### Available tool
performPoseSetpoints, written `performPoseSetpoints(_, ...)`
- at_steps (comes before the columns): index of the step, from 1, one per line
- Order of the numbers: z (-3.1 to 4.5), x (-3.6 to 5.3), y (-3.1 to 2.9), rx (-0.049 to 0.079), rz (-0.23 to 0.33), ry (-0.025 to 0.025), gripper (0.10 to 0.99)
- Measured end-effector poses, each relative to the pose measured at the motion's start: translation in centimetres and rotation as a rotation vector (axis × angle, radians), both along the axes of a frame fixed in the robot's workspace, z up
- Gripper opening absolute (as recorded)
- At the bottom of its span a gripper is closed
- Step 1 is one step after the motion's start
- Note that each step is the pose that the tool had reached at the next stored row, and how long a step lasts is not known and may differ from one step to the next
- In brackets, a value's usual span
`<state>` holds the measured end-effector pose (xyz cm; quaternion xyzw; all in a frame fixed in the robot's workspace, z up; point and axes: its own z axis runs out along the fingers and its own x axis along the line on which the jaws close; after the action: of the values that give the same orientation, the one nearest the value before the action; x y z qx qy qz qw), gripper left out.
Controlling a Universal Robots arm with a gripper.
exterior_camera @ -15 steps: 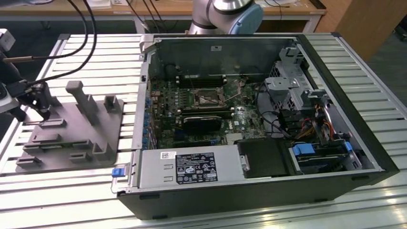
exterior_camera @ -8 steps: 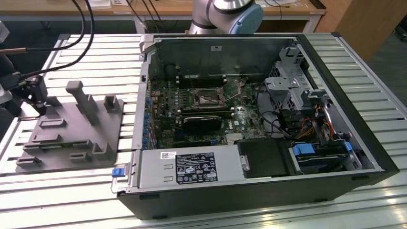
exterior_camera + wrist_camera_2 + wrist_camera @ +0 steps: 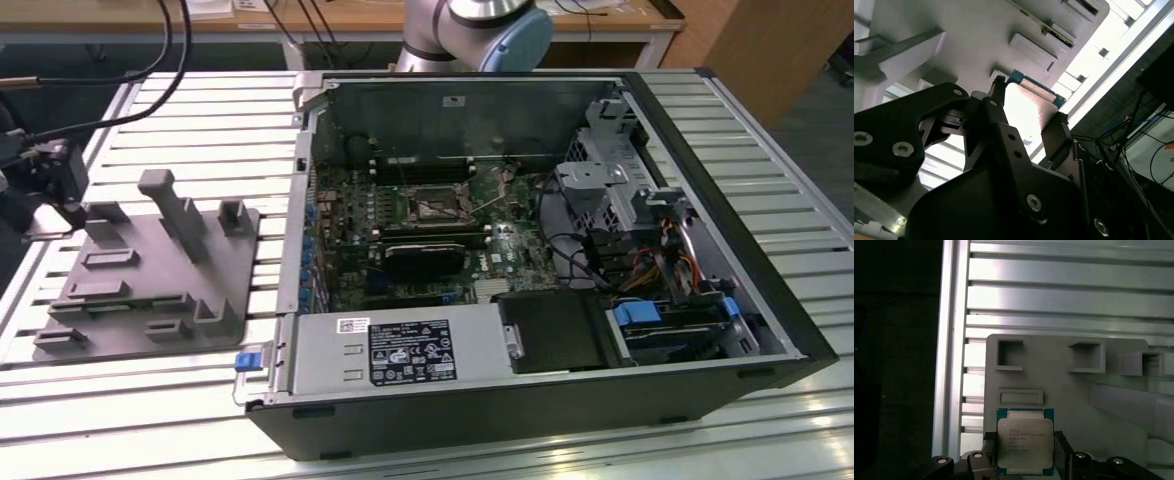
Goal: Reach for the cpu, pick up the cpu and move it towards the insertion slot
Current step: 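Pick up the cpu and move it towards the insertion slot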
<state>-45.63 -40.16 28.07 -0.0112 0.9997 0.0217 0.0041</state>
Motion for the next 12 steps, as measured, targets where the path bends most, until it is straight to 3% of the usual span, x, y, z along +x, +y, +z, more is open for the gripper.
performPoseSetpoints(12,3.58,0.00,0.00,0.000,0.000,-0.0001,0.541)
